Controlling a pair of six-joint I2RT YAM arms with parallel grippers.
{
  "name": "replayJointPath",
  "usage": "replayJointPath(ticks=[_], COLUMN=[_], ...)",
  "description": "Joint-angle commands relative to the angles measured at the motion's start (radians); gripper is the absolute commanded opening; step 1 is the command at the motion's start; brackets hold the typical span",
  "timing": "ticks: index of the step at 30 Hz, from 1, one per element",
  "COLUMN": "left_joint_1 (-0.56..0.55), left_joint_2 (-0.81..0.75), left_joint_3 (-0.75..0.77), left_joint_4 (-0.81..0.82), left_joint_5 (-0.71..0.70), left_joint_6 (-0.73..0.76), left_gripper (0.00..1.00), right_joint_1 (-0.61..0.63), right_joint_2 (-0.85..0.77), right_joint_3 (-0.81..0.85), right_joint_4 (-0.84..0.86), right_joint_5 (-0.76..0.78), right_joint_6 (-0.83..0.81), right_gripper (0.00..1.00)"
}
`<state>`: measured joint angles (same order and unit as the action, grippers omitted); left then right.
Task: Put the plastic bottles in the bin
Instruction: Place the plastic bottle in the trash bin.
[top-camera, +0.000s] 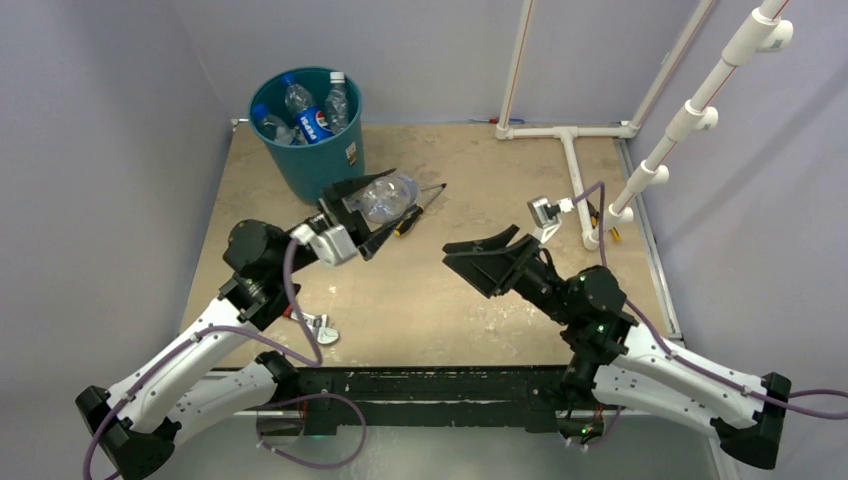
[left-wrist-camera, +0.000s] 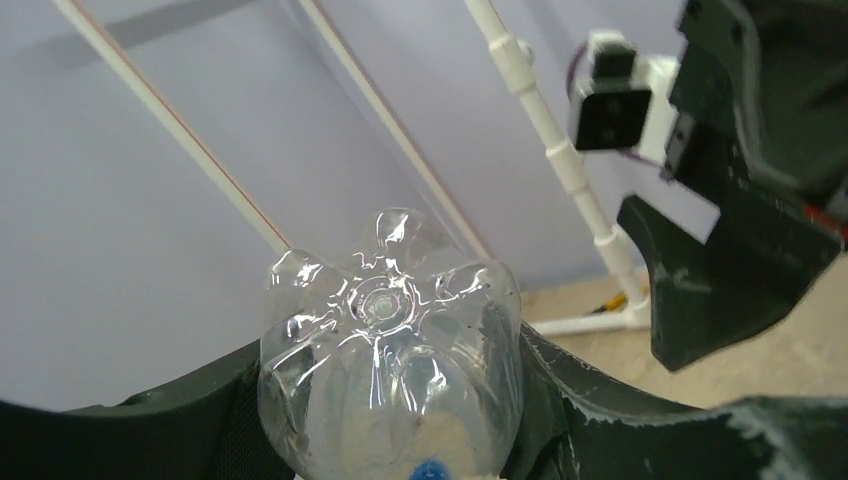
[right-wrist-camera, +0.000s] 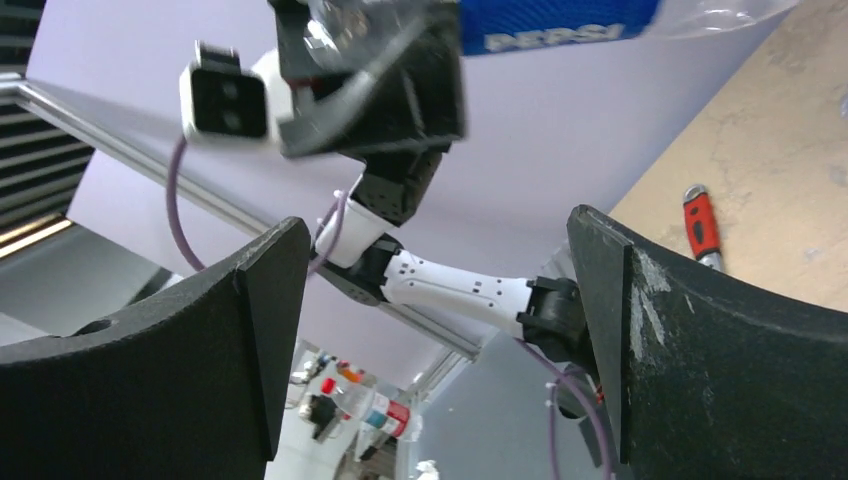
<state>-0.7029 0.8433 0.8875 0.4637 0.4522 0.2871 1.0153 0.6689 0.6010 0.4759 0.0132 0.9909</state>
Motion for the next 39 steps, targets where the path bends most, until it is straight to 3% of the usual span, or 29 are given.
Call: replayJointPath(ticks=[1, 5, 9, 11, 14, 28, 33, 39], left_joint_1=[-0.011, -0.039, -0.104, -0.142, -0.175, -0.249, -0.264, -0.279], left_joint_2=[0.009, -0.006, -0.024, -0.029, -0.035, -0.008, -0.007, -0.003], left_joint_3=[-0.005, -0.052, -0.138, -0.152, -0.171, -0.258, -0.255, -0.257], left_joint_4=[-0.124, -0.209, -0.243, -0.302, -0.349, -0.37, -0.368, -0.375], left_joint_5=[0.13, 0.064, -0.081, -0.134, -0.206, -0.305, -0.315, -0.328], left_joint_6=[0.56, 0.935, 1.272, 1.368, 1.468, 1.577, 1.58, 1.586], left_gripper=[0.0, 0.0, 0.0, 0.0, 0.0, 0.0, 0.0, 0.0], right_joint_1=[-0.047, -0.251, -0.508, -0.547, -0.551, -0.547, -0.495, -0.48], right_joint_2=[0.082, 0.209, 0.359, 0.438, 0.55, 0.849, 0.904, 0.927], right_joint_3=[0.137, 0.275, 0.239, 0.246, 0.345, 0.56, 0.663, 0.668], right_joint_4=[0.025, -0.196, -0.024, 0.102, 0.105, 0.141, -0.122, -0.126], right_joint_5=[0.019, -0.156, -0.53, -0.666, -0.743, -0.932, -0.903, -0.885], right_joint_6=[0.147, 0.191, 0.31, 0.342, 0.255, 0.103, -0.151, -0.164], right_gripper=[0.99, 0.99, 0.99, 0.99, 0.99, 0.99, 0.99, 0.99])
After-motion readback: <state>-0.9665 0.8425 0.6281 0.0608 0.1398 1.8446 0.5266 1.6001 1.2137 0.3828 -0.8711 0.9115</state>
